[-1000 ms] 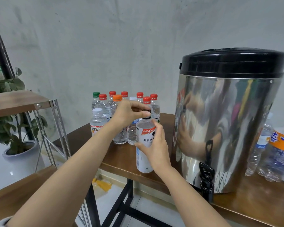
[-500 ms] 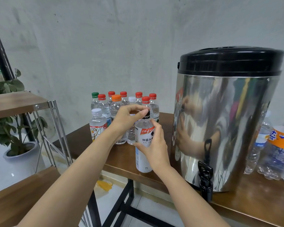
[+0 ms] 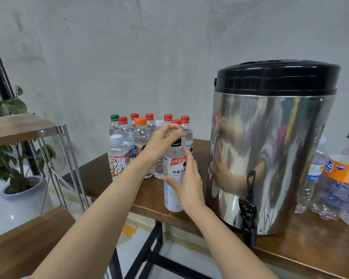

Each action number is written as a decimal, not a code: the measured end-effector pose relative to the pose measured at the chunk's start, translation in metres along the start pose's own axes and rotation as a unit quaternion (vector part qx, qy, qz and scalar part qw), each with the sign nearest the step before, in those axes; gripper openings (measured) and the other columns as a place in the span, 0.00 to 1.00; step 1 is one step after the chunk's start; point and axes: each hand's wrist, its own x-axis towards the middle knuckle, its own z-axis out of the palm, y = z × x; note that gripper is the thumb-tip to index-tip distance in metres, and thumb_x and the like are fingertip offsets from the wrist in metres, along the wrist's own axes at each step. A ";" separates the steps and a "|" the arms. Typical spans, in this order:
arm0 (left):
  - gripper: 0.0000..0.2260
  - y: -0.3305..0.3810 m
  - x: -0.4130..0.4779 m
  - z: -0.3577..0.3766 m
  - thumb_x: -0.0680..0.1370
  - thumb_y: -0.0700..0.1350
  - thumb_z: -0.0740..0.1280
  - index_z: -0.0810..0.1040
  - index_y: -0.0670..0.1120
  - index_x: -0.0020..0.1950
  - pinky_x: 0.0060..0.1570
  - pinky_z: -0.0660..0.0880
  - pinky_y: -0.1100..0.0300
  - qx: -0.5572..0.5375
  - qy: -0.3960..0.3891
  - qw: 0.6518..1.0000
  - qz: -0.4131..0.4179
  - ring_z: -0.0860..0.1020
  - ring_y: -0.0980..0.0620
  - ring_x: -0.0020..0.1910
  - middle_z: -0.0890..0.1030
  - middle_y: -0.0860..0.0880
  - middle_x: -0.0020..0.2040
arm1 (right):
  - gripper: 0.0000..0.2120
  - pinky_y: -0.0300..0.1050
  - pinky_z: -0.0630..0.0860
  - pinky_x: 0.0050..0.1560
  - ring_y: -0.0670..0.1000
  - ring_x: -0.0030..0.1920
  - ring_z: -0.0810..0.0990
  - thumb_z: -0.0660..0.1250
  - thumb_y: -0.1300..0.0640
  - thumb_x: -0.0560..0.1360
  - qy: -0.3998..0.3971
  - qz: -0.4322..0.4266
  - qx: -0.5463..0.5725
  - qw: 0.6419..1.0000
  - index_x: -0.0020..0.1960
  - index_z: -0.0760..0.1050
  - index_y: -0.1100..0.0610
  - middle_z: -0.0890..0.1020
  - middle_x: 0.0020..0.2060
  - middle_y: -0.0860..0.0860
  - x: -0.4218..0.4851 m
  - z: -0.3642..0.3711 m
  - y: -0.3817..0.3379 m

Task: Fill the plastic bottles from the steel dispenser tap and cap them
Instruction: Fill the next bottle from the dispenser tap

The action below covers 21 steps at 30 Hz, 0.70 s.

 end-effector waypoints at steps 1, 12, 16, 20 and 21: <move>0.06 0.000 0.000 0.002 0.80 0.49 0.68 0.76 0.52 0.56 0.55 0.72 0.63 0.013 0.012 1.000 0.005 0.78 0.56 0.57 0.83 0.53 0.53 | 0.46 0.50 0.68 0.68 0.48 0.74 0.65 0.76 0.50 0.71 -0.001 0.001 0.001 1.000 0.78 0.49 0.39 0.62 0.75 0.43 0.000 0.001 0.001; 0.20 -0.017 -0.029 0.005 0.82 0.58 0.59 0.68 0.50 0.71 0.56 0.68 0.66 -0.039 0.079 0.995 -0.039 0.72 0.62 0.60 0.73 0.56 0.65 | 0.43 0.51 0.66 0.72 0.45 0.73 0.66 0.71 0.47 0.76 -0.026 0.037 0.050 0.998 0.79 0.45 0.38 0.65 0.76 0.43 -0.012 0.003 0.020; 0.23 -0.070 -0.065 0.022 0.77 0.58 0.64 0.66 0.53 0.69 0.61 0.74 0.63 -0.043 0.160 0.986 -0.012 0.75 0.67 0.58 0.75 0.57 0.63 | 0.27 0.42 0.65 0.71 0.35 0.71 0.61 0.56 0.47 0.83 -0.025 0.017 -0.024 0.999 0.79 0.50 0.42 0.61 0.76 0.39 -0.042 -0.006 0.044; 0.33 -0.112 -0.093 0.044 0.74 0.54 0.72 0.57 0.60 0.73 0.66 0.71 0.58 -0.024 0.096 0.994 -0.039 0.71 0.64 0.66 0.71 0.58 0.69 | 0.23 0.36 0.67 0.59 0.41 0.68 0.69 0.51 0.52 0.85 -0.020 -0.001 -0.095 0.995 0.78 0.54 0.43 0.65 0.71 0.36 -0.055 -0.013 0.055; 0.37 -0.119 -0.097 0.048 0.73 0.53 0.74 0.55 0.60 0.75 0.68 0.70 0.56 -0.013 0.079 0.996 -0.042 0.69 0.62 0.69 0.69 0.57 0.71 | 0.23 0.36 0.68 0.60 0.40 0.68 0.69 0.51 0.52 0.85 -0.026 -0.007 -0.100 0.995 0.78 0.54 0.42 0.64 0.71 0.35 -0.056 -0.013 0.056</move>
